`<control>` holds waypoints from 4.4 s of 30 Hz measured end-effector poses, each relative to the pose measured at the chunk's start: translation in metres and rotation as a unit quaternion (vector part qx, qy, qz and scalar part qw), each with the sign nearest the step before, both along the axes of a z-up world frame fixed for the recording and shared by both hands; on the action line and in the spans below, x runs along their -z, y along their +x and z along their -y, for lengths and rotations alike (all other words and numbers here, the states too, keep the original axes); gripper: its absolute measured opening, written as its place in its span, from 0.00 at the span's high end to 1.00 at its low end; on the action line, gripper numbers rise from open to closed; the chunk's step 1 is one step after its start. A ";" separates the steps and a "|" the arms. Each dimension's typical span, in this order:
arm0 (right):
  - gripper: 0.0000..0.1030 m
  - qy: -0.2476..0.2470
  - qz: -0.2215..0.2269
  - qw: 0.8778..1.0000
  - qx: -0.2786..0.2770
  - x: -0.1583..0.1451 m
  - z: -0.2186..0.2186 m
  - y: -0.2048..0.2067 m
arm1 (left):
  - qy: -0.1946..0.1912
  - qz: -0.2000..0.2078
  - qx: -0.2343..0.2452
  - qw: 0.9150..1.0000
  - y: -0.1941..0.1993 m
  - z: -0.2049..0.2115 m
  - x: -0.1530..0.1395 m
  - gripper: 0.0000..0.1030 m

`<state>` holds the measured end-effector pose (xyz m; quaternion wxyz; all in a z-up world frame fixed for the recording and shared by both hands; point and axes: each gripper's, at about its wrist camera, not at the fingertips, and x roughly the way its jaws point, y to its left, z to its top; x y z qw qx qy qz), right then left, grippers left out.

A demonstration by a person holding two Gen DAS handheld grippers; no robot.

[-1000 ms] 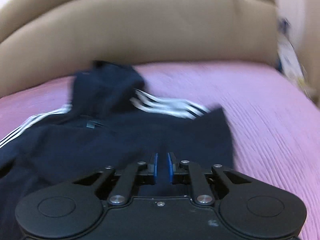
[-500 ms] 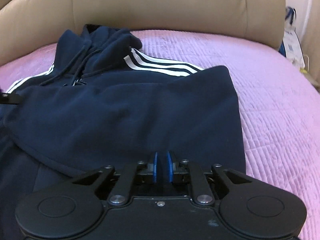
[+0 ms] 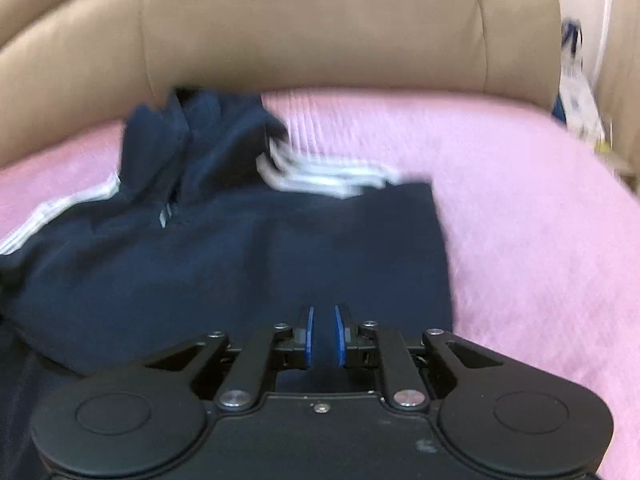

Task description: Fold large clothes

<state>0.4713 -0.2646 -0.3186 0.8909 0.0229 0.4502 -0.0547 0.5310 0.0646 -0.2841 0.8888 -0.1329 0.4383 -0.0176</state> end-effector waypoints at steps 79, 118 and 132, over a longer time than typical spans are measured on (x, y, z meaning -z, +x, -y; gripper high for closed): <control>0.64 0.013 0.106 0.985 -0.135 -0.063 -0.095 -0.181 | -0.017 0.280 -0.082 0.956 -0.157 -0.135 -0.128 0.90; 0.90 0.101 0.149 0.982 -0.047 -0.102 0.007 -0.033 | -0.034 0.170 0.002 0.985 -0.056 -0.030 -0.070 0.41; 0.59 0.017 0.072 0.994 0.080 -0.065 0.054 -0.004 | 0.074 0.048 0.101 0.991 -0.004 0.042 -0.017 0.52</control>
